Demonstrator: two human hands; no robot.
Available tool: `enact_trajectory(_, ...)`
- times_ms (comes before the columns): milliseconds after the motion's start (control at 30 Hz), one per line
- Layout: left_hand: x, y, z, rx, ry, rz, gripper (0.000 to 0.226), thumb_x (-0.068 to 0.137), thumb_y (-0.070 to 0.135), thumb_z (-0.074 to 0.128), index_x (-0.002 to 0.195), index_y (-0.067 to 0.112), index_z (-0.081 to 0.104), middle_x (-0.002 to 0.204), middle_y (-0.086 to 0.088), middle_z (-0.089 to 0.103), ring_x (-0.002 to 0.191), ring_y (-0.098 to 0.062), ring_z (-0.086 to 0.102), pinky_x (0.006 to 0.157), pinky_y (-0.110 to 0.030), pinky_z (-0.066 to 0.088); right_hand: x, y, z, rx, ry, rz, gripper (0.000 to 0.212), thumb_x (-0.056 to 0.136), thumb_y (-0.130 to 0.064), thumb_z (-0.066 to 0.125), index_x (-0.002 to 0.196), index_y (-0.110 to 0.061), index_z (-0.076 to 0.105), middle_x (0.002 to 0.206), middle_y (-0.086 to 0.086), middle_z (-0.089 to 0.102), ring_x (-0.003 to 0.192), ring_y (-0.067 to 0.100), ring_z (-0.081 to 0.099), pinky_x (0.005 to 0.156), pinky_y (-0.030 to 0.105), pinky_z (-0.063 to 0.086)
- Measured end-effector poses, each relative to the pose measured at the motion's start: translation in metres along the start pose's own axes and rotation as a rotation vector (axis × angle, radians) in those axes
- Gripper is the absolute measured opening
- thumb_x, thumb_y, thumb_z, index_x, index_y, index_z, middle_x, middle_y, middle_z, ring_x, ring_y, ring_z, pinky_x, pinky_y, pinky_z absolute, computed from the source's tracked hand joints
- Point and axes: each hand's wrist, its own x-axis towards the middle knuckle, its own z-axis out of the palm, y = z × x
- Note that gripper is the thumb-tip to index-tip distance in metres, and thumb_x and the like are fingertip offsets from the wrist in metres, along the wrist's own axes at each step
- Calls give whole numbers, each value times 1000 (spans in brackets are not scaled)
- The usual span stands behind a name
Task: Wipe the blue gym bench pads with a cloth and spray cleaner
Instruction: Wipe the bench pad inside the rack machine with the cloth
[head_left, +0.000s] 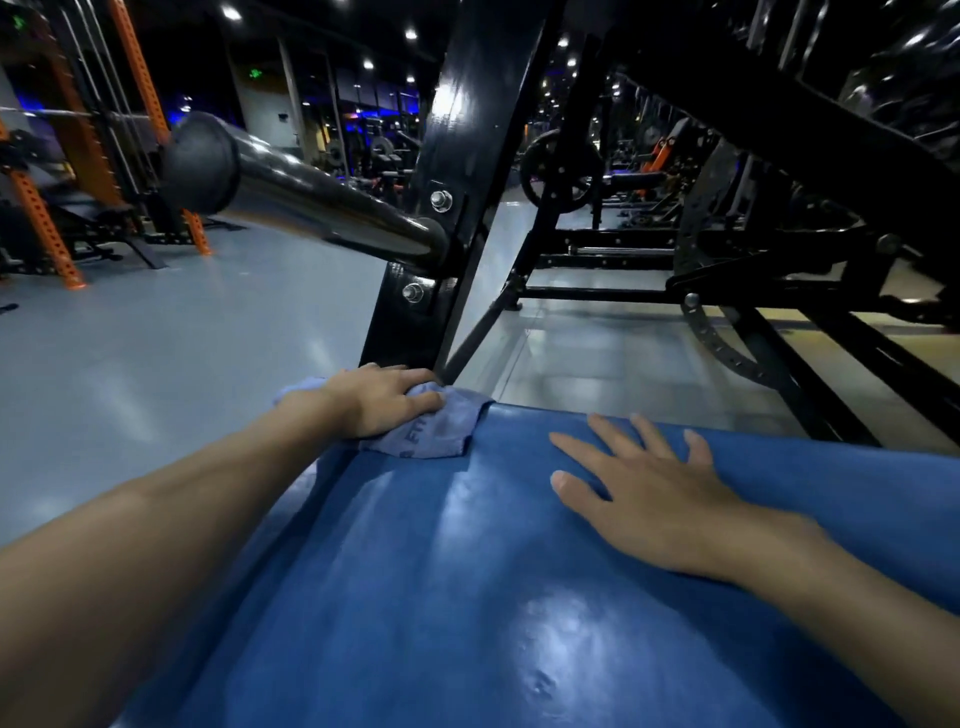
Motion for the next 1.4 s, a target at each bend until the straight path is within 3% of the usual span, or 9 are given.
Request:
enact_trajectory(133, -3, 50, 3, 36, 34, -9, 44, 93, 69, 33, 126, 49, 54, 141, 7, 56, 129, -25, 50, 110, -48, 30, 0, 2, 7, 73, 43, -28, 61, 94, -68, 14, 151, -50, 8, 165, -11, -4, 151, 25, -11, 115, 61, -10)
enact_trajectory(300, -5, 84, 10, 8, 18, 104, 51, 86, 73, 26, 122, 49, 53, 132, 8, 61, 121, -24, 53, 106, -52, 31, -13, 21, -6, 154, 166, -42, 52, 97, -58, 28, 144, -37, 38, 159, -12, 24, 148, 14, 14, 119, 53, -2)
enact_trajectory(367, -6, 79, 8, -10, 0, 89, 58, 80, 80, 22, 125, 56, 48, 139, 11, 57, 125, -23, 51, 108, -53, 30, -24, 42, -10, 59, 155, 5, 56, 97, -62, 23, 148, -41, 31, 160, -11, 20, 149, 17, 9, 118, 55, -4)
enact_trajectory(533, -3, 113, 14, 80, -2, 33, 44, 97, 67, 28, 135, 51, 45, 147, 9, 50, 132, -27, 44, 104, -52, 25, -50, 88, -5, 87, 36, 102, 63, 92, -71, 16, 151, -51, 10, 164, -15, -2, 151, 15, -8, 117, 58, -6)
enact_trajectory(833, -3, 227, 34, 104, -33, 256, 51, 97, 68, 24, 140, 47, 39, 150, 5, 46, 134, -29, 42, 107, -56, 24, -85, 132, -14, 61, 80, 227, 61, 98, -62, 21, 153, -37, 19, 164, -14, 8, 151, 13, 0, 119, 52, 0)
enact_trajectory(1000, -13, 200, 30, 34, 135, 311, 54, 98, 65, 17, 146, 47, 34, 157, 16, 33, 146, -18, 26, 112, -68, 14, -64, 117, -30, 40, 202, 167, 56, 100, -53, 29, 150, -29, 30, 157, -7, 29, 147, 16, 16, 119, 45, 9)
enact_trajectory(1200, -45, 137, 18, 8, 141, 135, 50, 99, 61, 25, 147, 49, 28, 155, 14, 34, 145, -17, 28, 112, -60, 21, 18, 40, -35, 157, 311, -16, 54, 98, -53, 33, 148, -32, 36, 153, -7, 37, 142, 18, 27, 117, 42, 16)
enact_trajectory(1333, -65, 101, 18, -2, 101, 36, 54, 96, 59, 27, 148, 48, 23, 158, 9, 31, 146, -21, 28, 111, -56, 25, 52, 10, -30, 230, 129, 13, 67, 87, -75, 24, 147, -46, 30, 152, -4, 40, 140, 27, 34, 111, 57, 20)
enact_trajectory(1400, -74, 91, 24, 33, 66, 45, 73, 83, 70, 17, 152, 46, 15, 161, 12, 25, 148, -18, 23, 113, -54, 24, 58, 9, -25, 184, 37, 24, 73, 79, -86, 20, 143, -53, 30, 147, -2, 46, 134, 31, 42, 105, 62, 26)
